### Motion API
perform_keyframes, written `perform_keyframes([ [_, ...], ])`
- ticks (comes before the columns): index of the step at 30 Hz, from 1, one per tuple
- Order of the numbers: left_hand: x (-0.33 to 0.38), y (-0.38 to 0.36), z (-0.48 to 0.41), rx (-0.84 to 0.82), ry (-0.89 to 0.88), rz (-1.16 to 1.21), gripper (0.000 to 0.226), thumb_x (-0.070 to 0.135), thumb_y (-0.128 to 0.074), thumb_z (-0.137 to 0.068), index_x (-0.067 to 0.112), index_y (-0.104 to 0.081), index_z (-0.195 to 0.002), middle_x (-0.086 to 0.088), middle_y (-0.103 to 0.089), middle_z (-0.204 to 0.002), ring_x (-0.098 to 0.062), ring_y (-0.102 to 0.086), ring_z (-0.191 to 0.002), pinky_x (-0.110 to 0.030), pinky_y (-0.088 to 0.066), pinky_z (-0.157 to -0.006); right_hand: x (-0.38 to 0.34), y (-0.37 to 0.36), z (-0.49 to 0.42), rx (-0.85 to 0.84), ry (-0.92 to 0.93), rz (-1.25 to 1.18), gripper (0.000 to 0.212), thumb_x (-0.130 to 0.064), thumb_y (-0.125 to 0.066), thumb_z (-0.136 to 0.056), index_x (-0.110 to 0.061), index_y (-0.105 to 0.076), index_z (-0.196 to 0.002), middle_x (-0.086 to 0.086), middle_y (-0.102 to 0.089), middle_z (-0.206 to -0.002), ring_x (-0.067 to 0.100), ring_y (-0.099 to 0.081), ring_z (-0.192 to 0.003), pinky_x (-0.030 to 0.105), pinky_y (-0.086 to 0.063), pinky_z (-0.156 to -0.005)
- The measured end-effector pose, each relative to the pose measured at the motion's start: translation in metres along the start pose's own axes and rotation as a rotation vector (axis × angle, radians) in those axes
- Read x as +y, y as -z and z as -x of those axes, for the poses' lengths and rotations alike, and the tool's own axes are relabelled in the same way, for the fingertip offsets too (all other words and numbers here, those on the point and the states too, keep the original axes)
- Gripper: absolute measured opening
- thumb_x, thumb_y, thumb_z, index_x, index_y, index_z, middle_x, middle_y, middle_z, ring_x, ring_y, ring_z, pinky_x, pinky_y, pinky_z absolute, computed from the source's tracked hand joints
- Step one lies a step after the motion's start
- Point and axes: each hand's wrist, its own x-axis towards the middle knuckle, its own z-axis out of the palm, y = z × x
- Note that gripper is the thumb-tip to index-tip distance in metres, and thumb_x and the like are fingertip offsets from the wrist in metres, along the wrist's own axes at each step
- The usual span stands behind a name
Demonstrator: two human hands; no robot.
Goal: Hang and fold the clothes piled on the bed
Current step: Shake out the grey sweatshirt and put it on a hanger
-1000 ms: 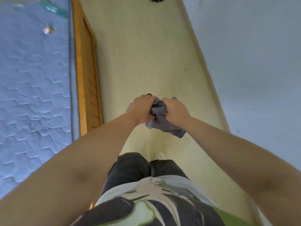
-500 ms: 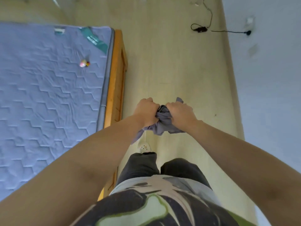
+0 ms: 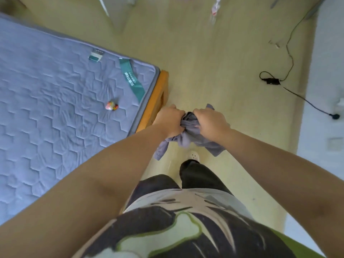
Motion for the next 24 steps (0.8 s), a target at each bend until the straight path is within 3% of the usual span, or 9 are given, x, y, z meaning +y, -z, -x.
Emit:
perform_keyframes([
  [5,-0.055,0.042,-0.065,0.041,0.215,0.091,0.011,0.025,-0.057,-0.076,0.016,-0.053,-0.082,-0.003,-0.053,-0.079,-0.024,-0.05,-0.089,-0.034,-0.043,-0.069,0.023,0.051,-0.118,-0.024,0.156,0.118,0.025,-0.021,-0.057,-0.091,-0.011,-0.048,-0.112,0.008,-0.059,-0.102,0.03,-0.051,-0.11,0.038,-0.043,-0.066],
  [8,-0.103,0.06,-0.087,0.058,0.412,0.202,0.017,0.024,-0.058,-0.077,0.016,-0.059,-0.092,-0.006,-0.051,-0.088,-0.026,-0.052,-0.09,-0.03,-0.038,-0.065,0.01,0.074,-0.193,-0.064,0.268,0.165,0.026,-0.016,-0.057,-0.088,-0.012,-0.046,-0.112,0.009,-0.059,-0.102,0.03,-0.052,-0.106,0.038,-0.045,-0.066],
  [12,-0.183,0.076,-0.102,0.084,0.645,0.353,0.017,0.025,-0.056,-0.08,0.017,-0.059,-0.095,-0.006,-0.053,-0.092,-0.024,-0.048,-0.084,-0.03,-0.038,-0.065,-0.036,0.103,-0.294,-0.116,0.429,0.234,0.028,-0.014,-0.058,-0.087,-0.011,-0.047,-0.112,0.011,-0.059,-0.103,0.033,-0.055,-0.102,0.04,-0.047,-0.069],
  [16,-0.259,0.093,-0.106,0.073,0.831,0.547,0.008,0.025,-0.057,-0.079,0.019,-0.053,-0.083,-0.001,-0.055,-0.084,-0.023,-0.05,-0.078,-0.03,-0.037,-0.061,-0.087,0.122,-0.384,-0.166,0.608,0.286,0.028,-0.003,-0.056,-0.081,-0.01,-0.047,-0.107,0.014,-0.06,-0.102,0.034,-0.058,-0.097,0.038,-0.045,-0.066],
  [20,-0.314,0.106,-0.1,0.097,1.009,0.717,0.015,0.026,-0.061,-0.079,0.019,-0.048,-0.075,0.001,-0.052,-0.076,-0.023,-0.05,-0.076,-0.028,-0.035,-0.058,-0.135,0.138,-0.449,-0.22,0.821,0.336,0.027,-0.003,-0.055,-0.081,-0.007,-0.048,-0.107,0.015,-0.06,-0.106,0.035,-0.057,-0.101,0.039,-0.046,-0.074],
  [24,-0.353,0.119,-0.107,0.179,1.236,1.004,0.014,0.026,-0.067,-0.077,0.017,-0.058,-0.081,-0.002,-0.059,-0.085,-0.022,-0.054,-0.081,-0.028,-0.04,-0.064,-0.168,0.15,-0.513,-0.288,0.994,0.391,0.027,-0.008,-0.053,-0.079,-0.011,-0.045,-0.105,0.015,-0.059,-0.109,0.037,-0.057,-0.102,0.04,-0.044,-0.076],
])
